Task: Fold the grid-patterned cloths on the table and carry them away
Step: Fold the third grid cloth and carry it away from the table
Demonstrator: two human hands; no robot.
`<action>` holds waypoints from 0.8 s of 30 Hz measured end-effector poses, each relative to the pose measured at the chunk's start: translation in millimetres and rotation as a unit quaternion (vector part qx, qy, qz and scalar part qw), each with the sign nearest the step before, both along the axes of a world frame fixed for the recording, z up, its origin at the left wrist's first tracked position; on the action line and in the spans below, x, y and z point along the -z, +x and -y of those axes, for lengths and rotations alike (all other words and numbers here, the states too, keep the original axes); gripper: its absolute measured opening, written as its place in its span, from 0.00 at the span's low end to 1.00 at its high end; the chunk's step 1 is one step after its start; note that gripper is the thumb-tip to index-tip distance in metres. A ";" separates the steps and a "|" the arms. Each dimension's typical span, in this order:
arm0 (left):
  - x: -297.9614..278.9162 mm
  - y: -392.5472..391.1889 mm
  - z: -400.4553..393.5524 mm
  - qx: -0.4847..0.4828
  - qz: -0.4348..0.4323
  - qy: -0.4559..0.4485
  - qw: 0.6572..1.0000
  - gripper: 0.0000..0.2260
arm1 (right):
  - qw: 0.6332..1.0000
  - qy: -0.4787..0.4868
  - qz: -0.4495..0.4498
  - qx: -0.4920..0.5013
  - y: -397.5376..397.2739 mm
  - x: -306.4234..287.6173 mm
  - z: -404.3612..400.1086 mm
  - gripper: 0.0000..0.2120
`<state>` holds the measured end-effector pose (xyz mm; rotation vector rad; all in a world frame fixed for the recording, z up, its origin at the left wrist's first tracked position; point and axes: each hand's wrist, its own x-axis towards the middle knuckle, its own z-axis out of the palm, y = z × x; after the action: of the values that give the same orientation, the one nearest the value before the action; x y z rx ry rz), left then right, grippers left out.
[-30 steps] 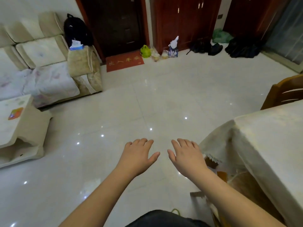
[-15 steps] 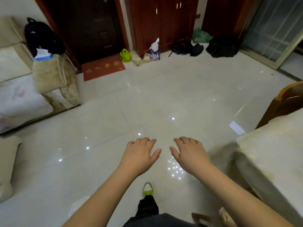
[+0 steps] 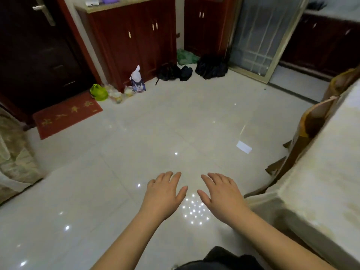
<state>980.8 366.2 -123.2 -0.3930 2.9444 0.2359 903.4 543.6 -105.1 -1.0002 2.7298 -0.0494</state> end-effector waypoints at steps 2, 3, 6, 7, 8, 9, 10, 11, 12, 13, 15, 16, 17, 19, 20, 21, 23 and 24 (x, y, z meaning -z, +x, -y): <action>-1.7 -32.2 7.6 0.026 -0.001 0.005 1.000 0.27 | 1.000 0.002 0.009 0.016 -23.2 -2.4 4.3 0.32; -2.9 -49.2 9.9 0.040 -0.005 0.001 0.999 0.28 | 1.000 0.001 0.013 0.028 -36.6 -2.7 5.1 0.31; -9.4 -102.0 12.5 0.072 -0.028 -0.012 0.997 0.37 | 0.997 -0.013 0.012 0.071 -80.0 -3.5 4.0 0.28; -10.7 -121.5 13.4 0.078 -0.033 -0.011 0.996 0.38 | 0.996 -0.019 0.013 0.088 -95.9 -3.6 2.6 0.28; -11.1 -141.8 14.5 0.085 -0.034 -0.012 0.996 0.38 | 0.994 -0.023 0.013 0.105 -112.2 -2.8 1.2 0.27; -11.2 -162.9 15.3 0.093 -0.032 -0.014 0.995 0.37 | 0.993 -0.028 0.010 0.118 -129.6 -2.0 0.2 0.27; -11.0 -184.2 16.1 0.102 -0.028 -0.014 0.994 0.34 | 0.991 -0.033 0.009 0.126 -147.7 -0.7 -0.8 0.27; -10.7 -204.1 16.1 0.110 -0.021 -0.015 0.994 0.30 | 0.990 -0.034 0.010 0.133 -165.5 0.1 -2.2 0.27; -10.6 -222.3 15.4 0.117 -0.018 -0.017 0.993 0.27 | 0.989 -0.034 0.011 0.140 -182.2 0.5 -3.6 0.27; -11.0 -239.3 13.9 0.124 -0.016 -0.020 0.992 0.27 | 0.988 -0.034 0.015 0.149 -197.6 -0.1 -5.3 0.27; -14.8 -272.8 8.2 0.139 -0.006 -0.033 0.990 0.29 | 0.986 -0.038 0.022 0.161 -225.9 -2.8 -9.7 0.27; -17.0 -289.7 4.2 0.149 -0.002 -0.041 0.988 0.31 | 0.986 -0.036 0.020 0.163 -240.0 -4.7 -12.2 0.27; -19.5 -306.9 0.3 0.161 0.000 -0.044 0.986 0.31 | 0.986 -0.035 0.016 0.162 -254.7 -6.3 -14.7 0.27; -23.3 -341.1 -4.5 0.186 -0.003 -0.043 0.982 0.27 | 0.986 -0.033 0.011 0.166 -282.8 -7.6 -19.4 0.27; -25.3 -356.5 -6.3 0.193 -0.008 -0.043 0.980 0.26 | 0.985 -0.029 0.011 0.172 -295.0 -9.1 -21.4 0.27; -27.7 -370.0 -8.1 0.196 -0.014 -0.042 0.980 0.25 | 0.983 -0.028 0.013 0.183 -305.6 -10.4 -23.3 0.27; -29.5 -396.7 -12.3 0.200 -0.019 -0.040 0.979 0.25 | 0.978 -0.030 0.016 0.207 -325.4 -11.9 -27.5 0.27; -29.1 -411.0 -14.8 0.206 -0.017 -0.040 0.978 0.25 | 0.976 -0.028 0.015 0.216 -335.5 -12.4 -29.4 0.27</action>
<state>569.8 381.0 -94.1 0.2164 2.9855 0.0704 567.9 573.1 -92.7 -0.3965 2.8755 -0.2128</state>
